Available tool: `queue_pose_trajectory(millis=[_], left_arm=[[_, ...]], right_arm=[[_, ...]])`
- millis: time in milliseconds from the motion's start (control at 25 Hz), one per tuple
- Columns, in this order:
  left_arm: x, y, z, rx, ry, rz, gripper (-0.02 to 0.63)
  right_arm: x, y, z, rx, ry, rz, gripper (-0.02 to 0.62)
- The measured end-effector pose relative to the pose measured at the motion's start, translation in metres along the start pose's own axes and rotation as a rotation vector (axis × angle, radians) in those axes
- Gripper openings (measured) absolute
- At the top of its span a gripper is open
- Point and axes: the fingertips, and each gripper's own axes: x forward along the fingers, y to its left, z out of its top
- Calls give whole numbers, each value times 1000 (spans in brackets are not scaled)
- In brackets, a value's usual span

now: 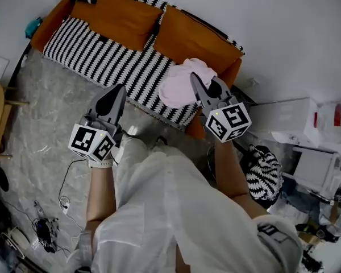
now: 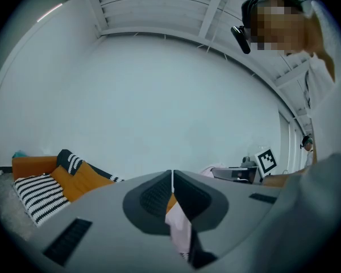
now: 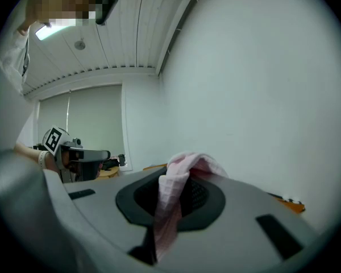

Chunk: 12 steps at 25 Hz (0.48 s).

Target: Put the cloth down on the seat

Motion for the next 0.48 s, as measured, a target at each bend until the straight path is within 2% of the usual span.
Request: queue_pose_trajectory(millis=[160, 480], left_arm=[[3, 17, -5, -10, 21, -14, 25], [53, 49, 2, -38, 29, -131, 25]], right_arm=[[15, 9, -6, 30, 21, 7, 43], [43, 13, 7, 13, 56, -22, 43]])
